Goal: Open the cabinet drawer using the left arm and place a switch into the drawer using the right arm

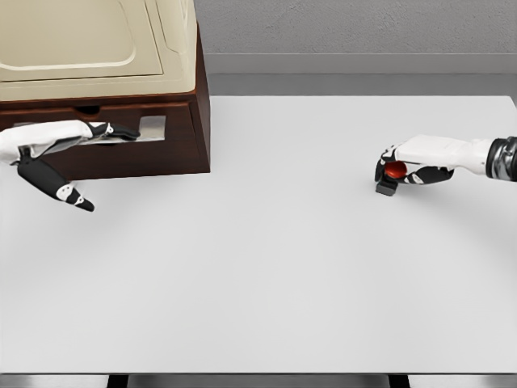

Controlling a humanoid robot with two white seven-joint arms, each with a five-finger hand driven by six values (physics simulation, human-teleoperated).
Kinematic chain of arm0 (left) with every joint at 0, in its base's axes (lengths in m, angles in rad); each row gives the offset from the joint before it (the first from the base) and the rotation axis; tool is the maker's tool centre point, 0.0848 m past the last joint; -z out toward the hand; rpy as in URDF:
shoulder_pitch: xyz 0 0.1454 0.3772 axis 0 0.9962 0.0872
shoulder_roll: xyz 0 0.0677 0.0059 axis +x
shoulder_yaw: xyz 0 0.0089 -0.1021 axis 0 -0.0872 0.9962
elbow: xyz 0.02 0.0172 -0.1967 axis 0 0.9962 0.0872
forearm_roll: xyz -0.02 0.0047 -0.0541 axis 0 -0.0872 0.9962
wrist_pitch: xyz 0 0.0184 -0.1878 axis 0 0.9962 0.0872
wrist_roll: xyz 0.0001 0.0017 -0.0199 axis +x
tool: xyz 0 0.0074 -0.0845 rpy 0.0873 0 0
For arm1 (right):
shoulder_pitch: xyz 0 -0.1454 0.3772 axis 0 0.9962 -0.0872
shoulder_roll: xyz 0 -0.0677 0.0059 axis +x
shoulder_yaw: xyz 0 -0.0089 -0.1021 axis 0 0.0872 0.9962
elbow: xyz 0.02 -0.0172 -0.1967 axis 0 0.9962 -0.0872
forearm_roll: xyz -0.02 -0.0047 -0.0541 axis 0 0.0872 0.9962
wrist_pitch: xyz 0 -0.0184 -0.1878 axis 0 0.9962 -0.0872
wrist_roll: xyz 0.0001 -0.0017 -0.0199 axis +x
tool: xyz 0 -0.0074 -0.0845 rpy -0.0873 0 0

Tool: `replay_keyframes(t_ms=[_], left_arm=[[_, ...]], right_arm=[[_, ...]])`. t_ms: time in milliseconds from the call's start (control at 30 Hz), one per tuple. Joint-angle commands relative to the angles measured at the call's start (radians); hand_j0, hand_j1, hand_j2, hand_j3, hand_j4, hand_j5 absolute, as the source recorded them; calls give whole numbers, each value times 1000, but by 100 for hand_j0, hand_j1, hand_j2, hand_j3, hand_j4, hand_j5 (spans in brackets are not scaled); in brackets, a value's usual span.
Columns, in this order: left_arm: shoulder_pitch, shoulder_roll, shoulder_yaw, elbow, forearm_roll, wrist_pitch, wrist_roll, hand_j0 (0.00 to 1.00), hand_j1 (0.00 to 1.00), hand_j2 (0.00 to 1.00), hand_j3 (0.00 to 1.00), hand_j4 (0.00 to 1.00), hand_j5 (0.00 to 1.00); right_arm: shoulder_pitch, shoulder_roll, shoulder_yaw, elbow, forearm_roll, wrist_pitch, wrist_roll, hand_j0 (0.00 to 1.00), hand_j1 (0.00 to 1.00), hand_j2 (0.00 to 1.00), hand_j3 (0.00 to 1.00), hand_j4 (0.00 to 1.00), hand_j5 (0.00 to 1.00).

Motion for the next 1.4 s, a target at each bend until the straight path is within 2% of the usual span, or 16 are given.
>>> replay_keyframes(t_ms=[0, 367, 633, 900, 1200, 1367], left_arm=[[0, 10, -8, 0, -37, -1, -11, 100, 100, 100, 100, 100, 100], [0, 62, -6, -11, -12, -1, -114, 100, 100, 100, 100, 100, 100], [-3, 105, 0, -12, 23, -1, -114, 100, 100, 100, 100, 100, 100], [1, 105, -2, -12, 39, 0, -114, 100, 100, 100, 100, 100, 100], [8, 133, 0, -12, 51, 0, -114, 100, 100, 100, 100, 100, 100], [20, 141, -2, -12, 68, 0, -114, 100, 100, 100, 100, 100, 100]], right_arm=[[-2, 0, 5, 0, -2, 0, 2, 48, 48, 48, 48, 48, 48], [-44, 0, 2, -20, -7, -5, 2, 48, 48, 48, 48, 48, 48], [-66, -3, 4, -128, -7, -5, 2, 48, 48, 48, 48, 48, 48], [-86, -7, 5, -232, -11, -5, 2, 48, 48, 48, 48, 48, 48], [-120, 0, 13, -272, -11, -5, 2, 48, 48, 48, 48, 48, 48], [-153, 37, 30, -272, -13, -5, 2, 48, 48, 48, 48, 48, 48]])
